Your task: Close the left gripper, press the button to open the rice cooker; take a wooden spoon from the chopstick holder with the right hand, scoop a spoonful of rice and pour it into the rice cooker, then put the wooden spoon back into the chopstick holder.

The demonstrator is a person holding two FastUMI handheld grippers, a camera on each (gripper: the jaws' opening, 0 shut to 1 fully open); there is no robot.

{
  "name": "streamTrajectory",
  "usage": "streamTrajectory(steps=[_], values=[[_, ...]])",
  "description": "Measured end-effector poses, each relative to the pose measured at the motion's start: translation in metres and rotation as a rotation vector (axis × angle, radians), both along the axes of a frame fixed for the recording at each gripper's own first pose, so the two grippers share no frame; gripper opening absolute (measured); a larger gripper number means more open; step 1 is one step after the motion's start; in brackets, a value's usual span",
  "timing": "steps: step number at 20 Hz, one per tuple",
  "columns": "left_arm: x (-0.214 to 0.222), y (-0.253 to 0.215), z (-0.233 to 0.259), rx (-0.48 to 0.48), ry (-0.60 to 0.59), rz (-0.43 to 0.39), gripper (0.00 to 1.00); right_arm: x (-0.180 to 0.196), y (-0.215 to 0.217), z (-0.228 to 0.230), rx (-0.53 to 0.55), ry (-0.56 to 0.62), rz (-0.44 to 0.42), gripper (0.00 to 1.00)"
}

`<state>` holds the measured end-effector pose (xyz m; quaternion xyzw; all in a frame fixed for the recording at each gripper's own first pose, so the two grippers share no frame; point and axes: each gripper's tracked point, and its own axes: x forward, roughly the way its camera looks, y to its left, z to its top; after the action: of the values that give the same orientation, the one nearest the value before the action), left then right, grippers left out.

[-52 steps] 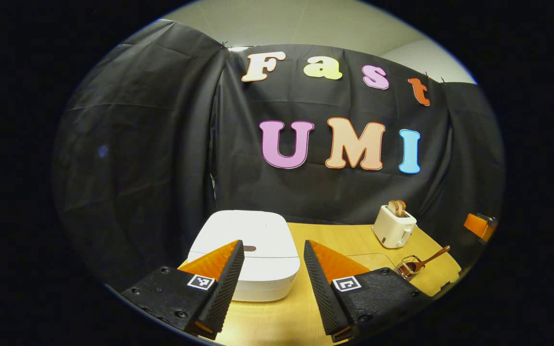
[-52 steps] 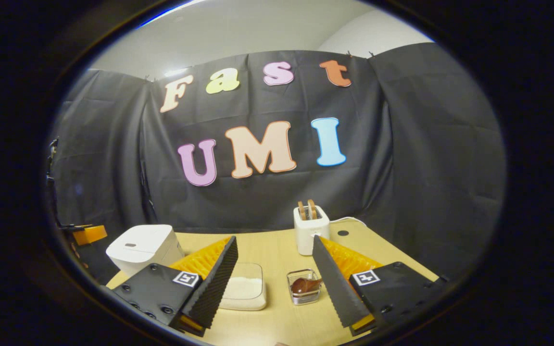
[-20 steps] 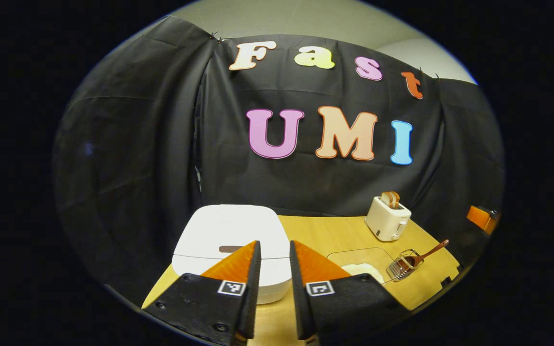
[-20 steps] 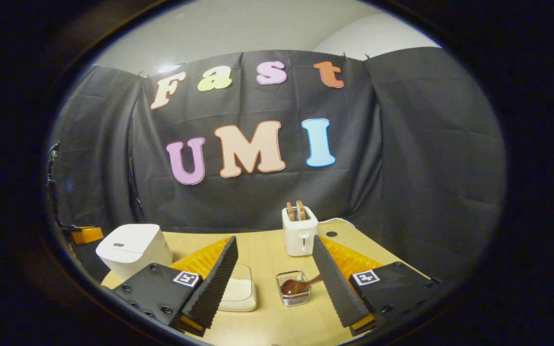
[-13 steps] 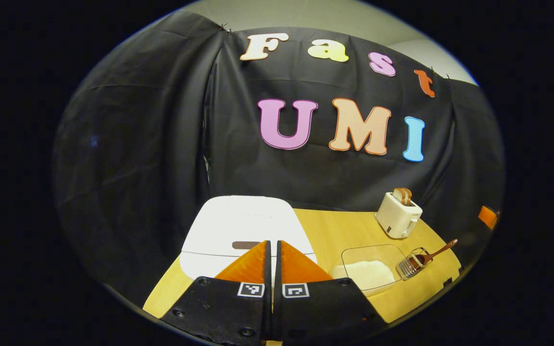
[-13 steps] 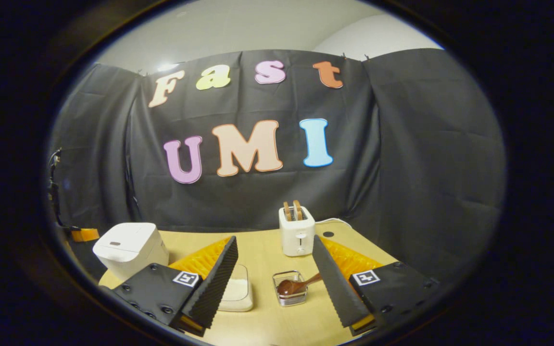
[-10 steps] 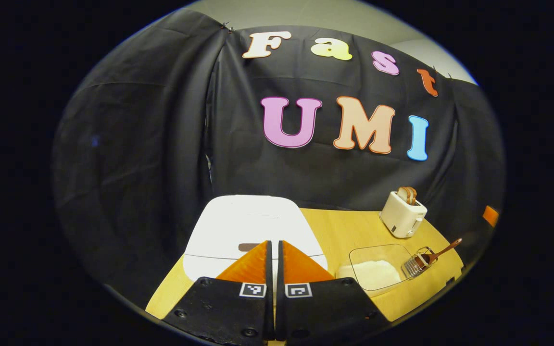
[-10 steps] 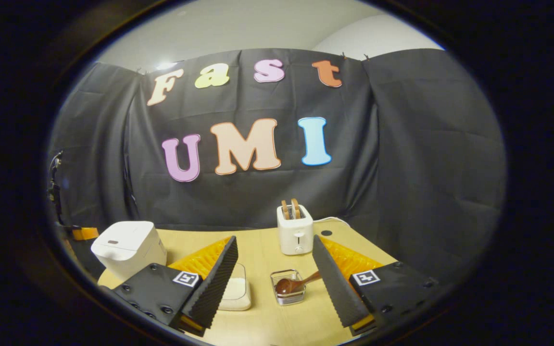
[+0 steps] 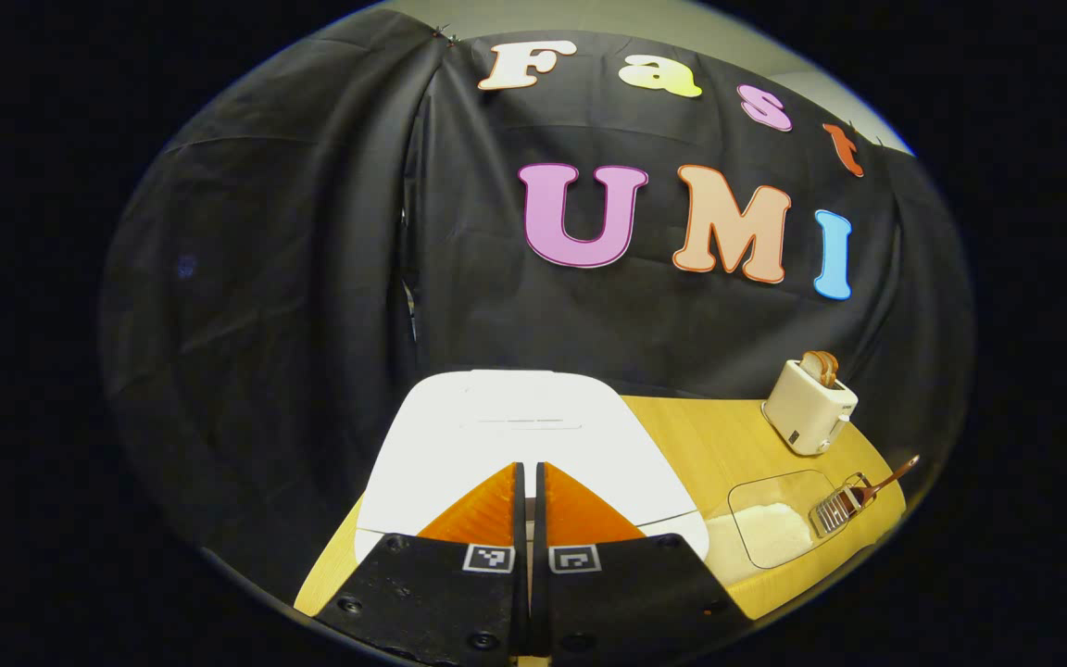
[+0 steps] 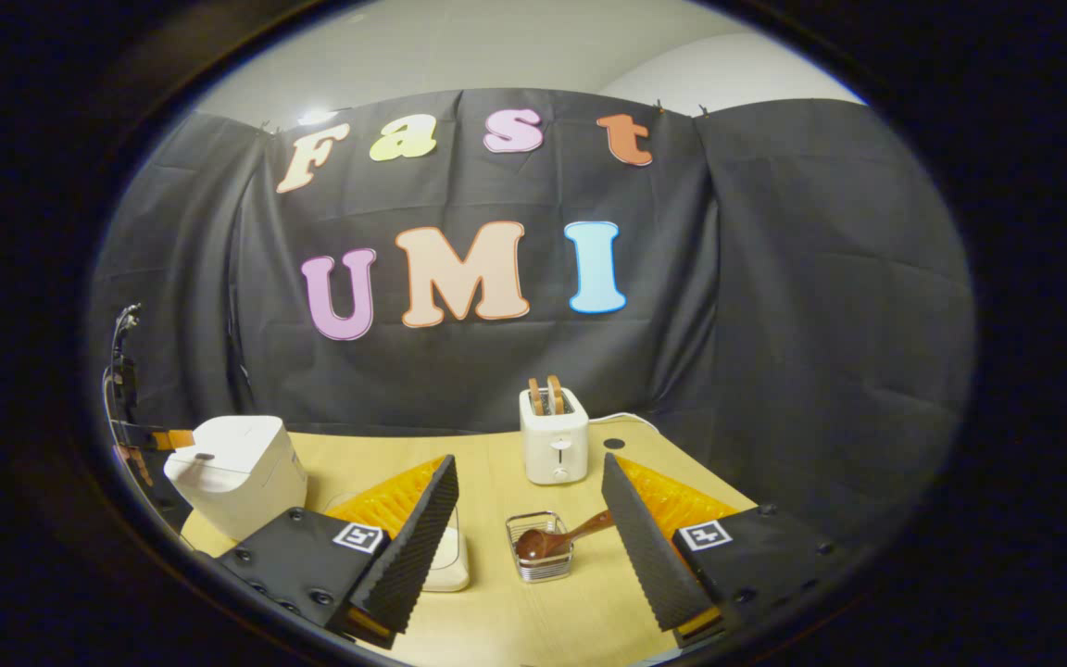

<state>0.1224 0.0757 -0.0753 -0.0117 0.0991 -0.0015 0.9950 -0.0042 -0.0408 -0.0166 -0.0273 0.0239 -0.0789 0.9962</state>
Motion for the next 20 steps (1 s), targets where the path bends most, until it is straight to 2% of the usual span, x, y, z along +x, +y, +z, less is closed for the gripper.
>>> streamTrajectory(steps=[6, 11, 16, 20], values=[[0.01, 0.001, -0.024, -0.035, 0.068, -0.008, 0.0, -0.004, -0.008, -0.004, -0.008, 0.014, -0.033, 0.98], [0.01, 0.0, -0.022, -0.036, 0.054, -0.012, 0.0, -0.001, -0.005, -0.008, -0.007, 0.027, -0.029, 0.98], [0.014, -0.001, 0.013, 0.029, -0.027, -0.004, 0.0, 0.003, 0.0, -0.011, -0.006, 0.027, -0.008, 0.98], [0.022, 0.0, 0.055, 0.013, -0.103, 0.01, 0.0, 0.004, -0.002, -0.012, 0.005, 0.029, -0.005, 0.99]])
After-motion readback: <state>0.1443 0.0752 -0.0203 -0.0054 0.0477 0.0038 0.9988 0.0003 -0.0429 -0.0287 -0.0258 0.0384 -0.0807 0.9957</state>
